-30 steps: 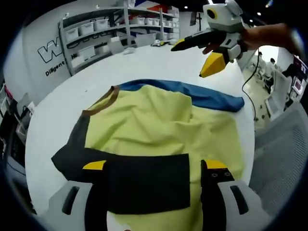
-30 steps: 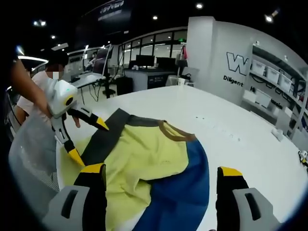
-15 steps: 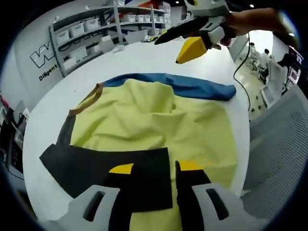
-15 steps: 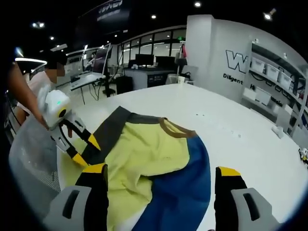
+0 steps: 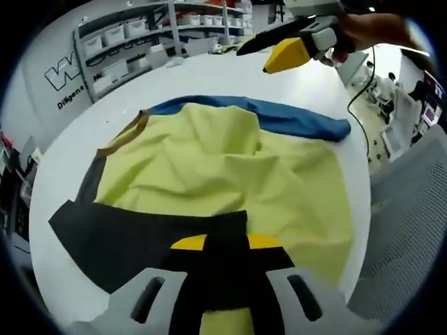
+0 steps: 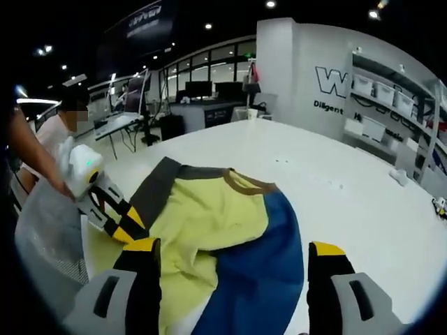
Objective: Fold the garment on the visible template until the final outline fits inside the template.
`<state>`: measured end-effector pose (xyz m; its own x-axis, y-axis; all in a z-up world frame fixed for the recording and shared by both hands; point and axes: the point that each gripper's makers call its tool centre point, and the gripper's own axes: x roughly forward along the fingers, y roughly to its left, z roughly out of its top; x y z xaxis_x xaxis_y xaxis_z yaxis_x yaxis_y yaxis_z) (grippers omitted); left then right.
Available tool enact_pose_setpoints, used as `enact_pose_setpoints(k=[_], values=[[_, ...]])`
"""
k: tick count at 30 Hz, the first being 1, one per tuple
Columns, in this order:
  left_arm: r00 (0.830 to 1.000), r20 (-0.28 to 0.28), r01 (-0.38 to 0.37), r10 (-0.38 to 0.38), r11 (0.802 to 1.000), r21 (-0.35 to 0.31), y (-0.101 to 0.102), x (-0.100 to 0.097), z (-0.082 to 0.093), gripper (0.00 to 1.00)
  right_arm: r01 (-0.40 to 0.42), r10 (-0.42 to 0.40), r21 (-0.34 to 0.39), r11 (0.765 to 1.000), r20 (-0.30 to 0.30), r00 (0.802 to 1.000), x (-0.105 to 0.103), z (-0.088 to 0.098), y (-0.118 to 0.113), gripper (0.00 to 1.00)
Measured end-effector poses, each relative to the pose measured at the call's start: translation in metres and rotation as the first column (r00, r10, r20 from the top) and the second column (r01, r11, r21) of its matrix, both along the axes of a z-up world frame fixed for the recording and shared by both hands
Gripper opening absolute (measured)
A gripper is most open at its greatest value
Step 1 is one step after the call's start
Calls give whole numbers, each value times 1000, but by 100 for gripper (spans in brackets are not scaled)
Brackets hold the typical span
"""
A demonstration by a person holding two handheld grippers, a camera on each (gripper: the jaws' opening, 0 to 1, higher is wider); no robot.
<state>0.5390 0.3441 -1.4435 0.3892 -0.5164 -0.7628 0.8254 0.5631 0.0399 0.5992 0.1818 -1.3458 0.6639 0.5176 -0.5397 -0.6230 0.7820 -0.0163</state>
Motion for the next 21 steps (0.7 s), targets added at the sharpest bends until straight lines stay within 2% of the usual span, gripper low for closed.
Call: enact_pose_setpoints(k=[2, 5, 12, 13, 15, 19, 21], values=[[1000, -15, -25, 25, 1000, -10, 3, 1, 1, 3, -1, 1, 0, 1000, 0, 1000, -1, 0, 0, 84], [996, -44, -76, 74, 996, -53, 4, 3, 7, 2, -3, 3, -3, 1000, -2, 1000, -2, -1, 0, 83], [997, 14, -73, 74, 996, -57, 19, 15, 27, 2, -10, 10, -5, 1000, -2, 1000, -5, -1, 1, 83], [996, 35, -78, 80, 995, -60, 23, 20, 33, 2, -20, 20, -7, 1000, -1, 1000, -6, 0, 3, 84], [994, 32, -104, 107, 992, -76, 30, 26, 40, 2, -27, 27, -9, 1000, 5, 1000, -7, 0, 4, 88], [988, 50, -138, 143, 986, -96, 46, 35, 54, 2, -67, 67, 2, 998, 13, 998, -13, 1, 12, 91], [980, 59, -183, 190, 976, -116, 57, 42, 62, 2, -73, 73, 6, 997, 9, 997, -15, 1, 14, 92]])
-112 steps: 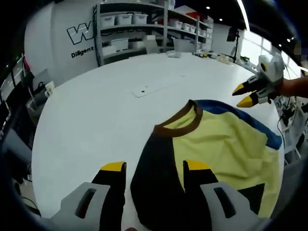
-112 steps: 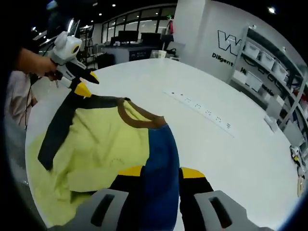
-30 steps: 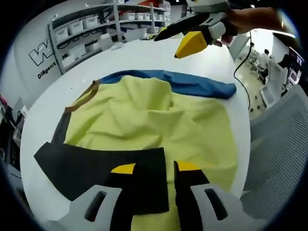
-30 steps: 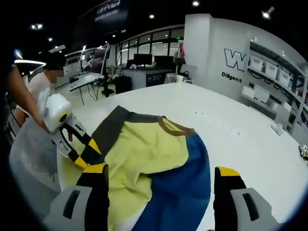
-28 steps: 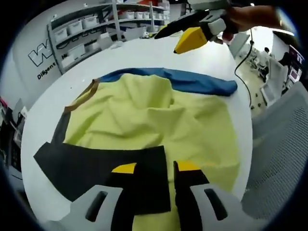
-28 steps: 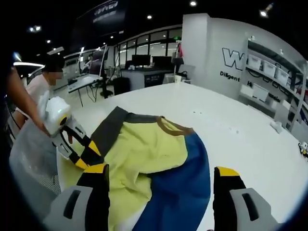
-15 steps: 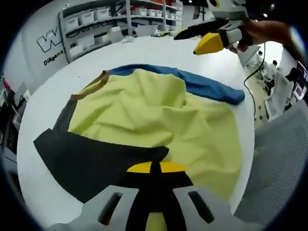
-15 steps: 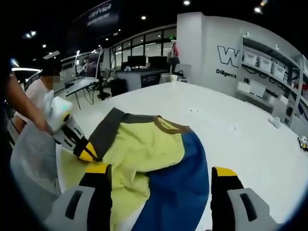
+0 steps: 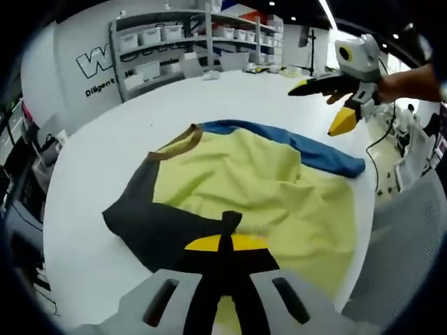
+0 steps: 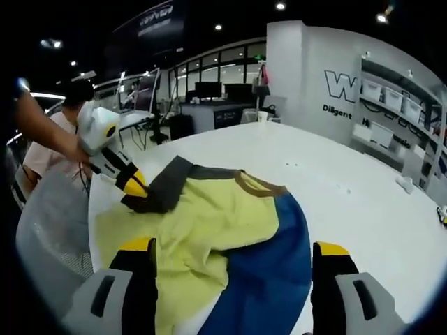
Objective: Fold the garment on the visible template until the final outline fits inside the template.
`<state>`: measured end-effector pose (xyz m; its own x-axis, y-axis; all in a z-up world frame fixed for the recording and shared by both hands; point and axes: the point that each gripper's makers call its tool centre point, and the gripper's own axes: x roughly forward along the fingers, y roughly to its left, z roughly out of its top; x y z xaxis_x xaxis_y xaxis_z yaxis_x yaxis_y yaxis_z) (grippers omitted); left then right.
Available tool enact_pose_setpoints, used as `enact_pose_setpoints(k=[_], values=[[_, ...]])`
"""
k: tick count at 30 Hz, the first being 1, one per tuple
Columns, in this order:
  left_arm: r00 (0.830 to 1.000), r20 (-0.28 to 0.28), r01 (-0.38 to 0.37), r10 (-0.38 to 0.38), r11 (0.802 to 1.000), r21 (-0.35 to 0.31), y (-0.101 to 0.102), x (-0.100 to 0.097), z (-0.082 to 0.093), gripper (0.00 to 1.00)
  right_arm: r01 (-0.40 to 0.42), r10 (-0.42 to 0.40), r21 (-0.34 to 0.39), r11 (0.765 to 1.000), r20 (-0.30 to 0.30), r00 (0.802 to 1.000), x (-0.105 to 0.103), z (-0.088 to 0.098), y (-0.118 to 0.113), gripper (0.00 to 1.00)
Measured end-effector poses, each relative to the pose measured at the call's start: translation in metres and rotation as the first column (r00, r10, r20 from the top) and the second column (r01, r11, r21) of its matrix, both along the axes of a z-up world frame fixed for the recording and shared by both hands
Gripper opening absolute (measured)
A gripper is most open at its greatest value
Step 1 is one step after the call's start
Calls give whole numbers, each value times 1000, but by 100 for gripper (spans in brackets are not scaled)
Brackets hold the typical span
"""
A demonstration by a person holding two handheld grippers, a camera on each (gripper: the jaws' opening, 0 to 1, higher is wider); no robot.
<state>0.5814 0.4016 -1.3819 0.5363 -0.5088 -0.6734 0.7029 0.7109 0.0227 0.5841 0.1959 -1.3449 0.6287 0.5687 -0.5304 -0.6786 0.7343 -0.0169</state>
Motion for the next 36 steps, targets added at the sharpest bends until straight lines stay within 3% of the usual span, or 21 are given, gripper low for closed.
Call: enact_pose_setpoints(k=[5, 12, 23, 26, 30, 36], values=[[996, 28, -86, 86, 996, -29, 29, 18, 16, 2, -6, 6, 15, 1000, -7, 1000, -3, -1, 4, 95], [968, 83, -229, 236, 970, -85, 82, 48, 55, 2, -14, 15, 8, 1000, -18, 1000, -2, -6, 4, 94], [944, 95, -309, 315, 948, -70, 128, 52, 67, 2, -27, 27, 19, 999, -6, 1000, 2, -1, 8, 97], [934, 101, -336, 341, 939, -68, 138, 51, 72, 2, -49, 49, 14, 999, 22, 999, 0, 2, 11, 99], [919, 112, -371, 378, 925, -79, 151, 51, 80, 2, -95, 95, 13, 995, 31, 995, -5, 4, 16, 99], [882, 141, -442, 450, 893, -86, 180, 54, 88, 2, -124, 125, -18, 992, 42, 991, -8, 2, 17, 99]])
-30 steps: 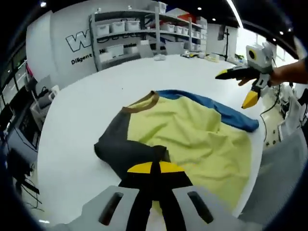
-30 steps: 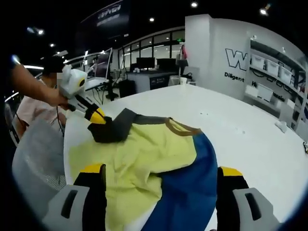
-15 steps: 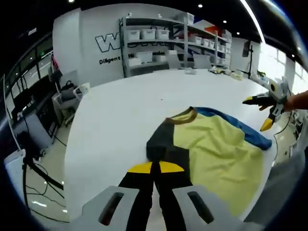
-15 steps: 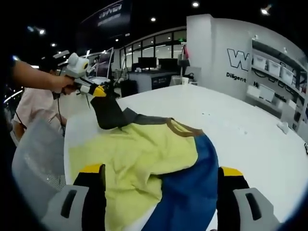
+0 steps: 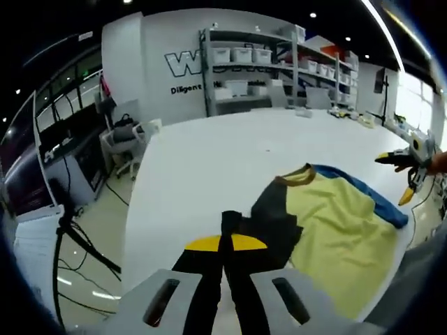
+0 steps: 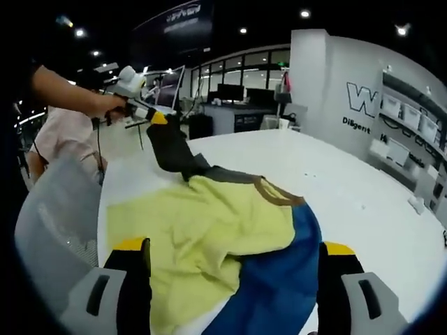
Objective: Fold the garment on the visible template until the final outline fits inside the template.
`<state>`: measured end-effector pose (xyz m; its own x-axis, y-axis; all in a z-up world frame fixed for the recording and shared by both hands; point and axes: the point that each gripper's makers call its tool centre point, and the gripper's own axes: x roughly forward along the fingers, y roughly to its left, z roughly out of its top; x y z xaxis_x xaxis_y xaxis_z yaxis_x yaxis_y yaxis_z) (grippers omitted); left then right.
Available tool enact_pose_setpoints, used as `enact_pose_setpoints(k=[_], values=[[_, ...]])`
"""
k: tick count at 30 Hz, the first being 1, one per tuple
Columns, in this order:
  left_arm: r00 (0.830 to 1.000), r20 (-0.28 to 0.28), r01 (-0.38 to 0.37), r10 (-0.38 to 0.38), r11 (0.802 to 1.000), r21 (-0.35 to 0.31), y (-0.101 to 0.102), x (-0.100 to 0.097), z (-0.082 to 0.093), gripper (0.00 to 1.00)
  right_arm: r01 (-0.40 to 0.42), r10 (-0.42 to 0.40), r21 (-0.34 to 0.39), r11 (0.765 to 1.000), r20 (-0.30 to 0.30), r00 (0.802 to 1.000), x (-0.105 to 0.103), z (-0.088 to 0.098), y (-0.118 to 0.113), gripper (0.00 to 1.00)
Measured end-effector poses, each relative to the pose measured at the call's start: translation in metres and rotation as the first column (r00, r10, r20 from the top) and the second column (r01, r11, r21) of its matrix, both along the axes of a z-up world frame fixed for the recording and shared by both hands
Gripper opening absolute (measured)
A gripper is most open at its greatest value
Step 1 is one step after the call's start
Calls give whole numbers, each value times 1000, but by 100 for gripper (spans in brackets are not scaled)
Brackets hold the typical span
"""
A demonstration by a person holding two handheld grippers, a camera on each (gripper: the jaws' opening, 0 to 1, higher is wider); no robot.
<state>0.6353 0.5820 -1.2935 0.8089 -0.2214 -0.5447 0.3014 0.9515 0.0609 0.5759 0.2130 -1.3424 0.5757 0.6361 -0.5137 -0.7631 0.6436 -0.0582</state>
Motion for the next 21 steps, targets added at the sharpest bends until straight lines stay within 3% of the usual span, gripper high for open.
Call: enact_pose_setpoints(k=[8, 12, 21], values=[[997, 7, -80, 80, 997, 10, 41, 0, 1, 2, 20, -20, 4, 1000, -8, 1000, 0, -1, -3, 99], [981, -7, -195, 195, 978, -77, 65, -1, 0, 2, 31, -31, 8, 999, -10, 999, 1, -1, -5, 99], [944, -42, -329, 327, 941, -83, 122, -18, -20, 2, 42, -42, 1, 999, -16, 999, 0, -1, -7, 98]])
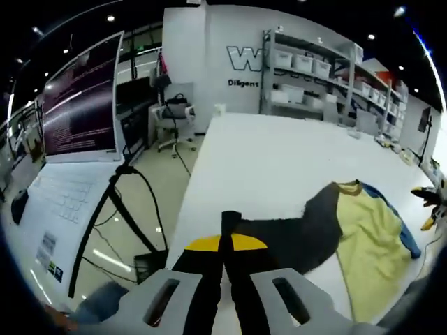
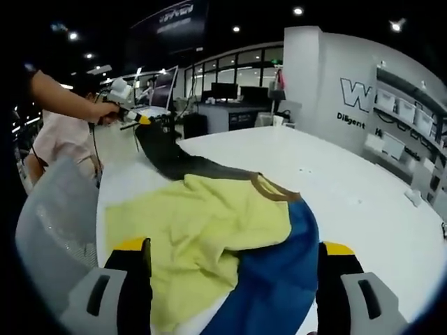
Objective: Fold the garment on the visible template until the final outline fits inside the template.
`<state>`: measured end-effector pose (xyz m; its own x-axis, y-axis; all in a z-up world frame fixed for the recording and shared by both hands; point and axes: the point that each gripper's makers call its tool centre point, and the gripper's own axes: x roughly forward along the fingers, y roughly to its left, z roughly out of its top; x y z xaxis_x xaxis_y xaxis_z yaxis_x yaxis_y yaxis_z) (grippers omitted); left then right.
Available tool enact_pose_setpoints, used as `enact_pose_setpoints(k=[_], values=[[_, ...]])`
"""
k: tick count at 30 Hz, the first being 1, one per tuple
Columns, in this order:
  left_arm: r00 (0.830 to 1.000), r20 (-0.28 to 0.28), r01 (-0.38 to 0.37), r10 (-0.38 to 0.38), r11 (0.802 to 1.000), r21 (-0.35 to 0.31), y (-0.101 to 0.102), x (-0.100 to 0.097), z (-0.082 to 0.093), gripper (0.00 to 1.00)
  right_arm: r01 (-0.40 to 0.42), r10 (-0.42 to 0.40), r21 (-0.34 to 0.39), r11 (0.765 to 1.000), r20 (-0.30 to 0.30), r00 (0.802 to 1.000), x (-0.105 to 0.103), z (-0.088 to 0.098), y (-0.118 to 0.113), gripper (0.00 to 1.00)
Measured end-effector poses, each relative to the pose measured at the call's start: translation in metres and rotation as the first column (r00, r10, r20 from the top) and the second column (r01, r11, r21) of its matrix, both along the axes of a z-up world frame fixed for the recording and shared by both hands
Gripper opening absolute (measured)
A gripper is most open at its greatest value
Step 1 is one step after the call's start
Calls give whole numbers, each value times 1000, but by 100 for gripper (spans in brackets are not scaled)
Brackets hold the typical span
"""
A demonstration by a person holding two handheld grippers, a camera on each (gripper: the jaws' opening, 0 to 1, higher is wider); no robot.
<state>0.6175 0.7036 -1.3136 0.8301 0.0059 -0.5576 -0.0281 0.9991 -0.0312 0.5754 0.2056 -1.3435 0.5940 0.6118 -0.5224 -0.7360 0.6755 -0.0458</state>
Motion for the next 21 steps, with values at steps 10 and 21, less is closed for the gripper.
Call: enact_pose_setpoints(k=[10, 21], values=[[999, -31, -20, 21, 999, 38, 21, -14, -29, 2, 13, -13, -5, 1000, -3, 1000, 3, 2, 4, 98], [999, -39, 4, 2, 989, 151, 36, -18, -36, 12, 40, -41, -25, 999, -23, 999, 0, -6, -6, 98]])
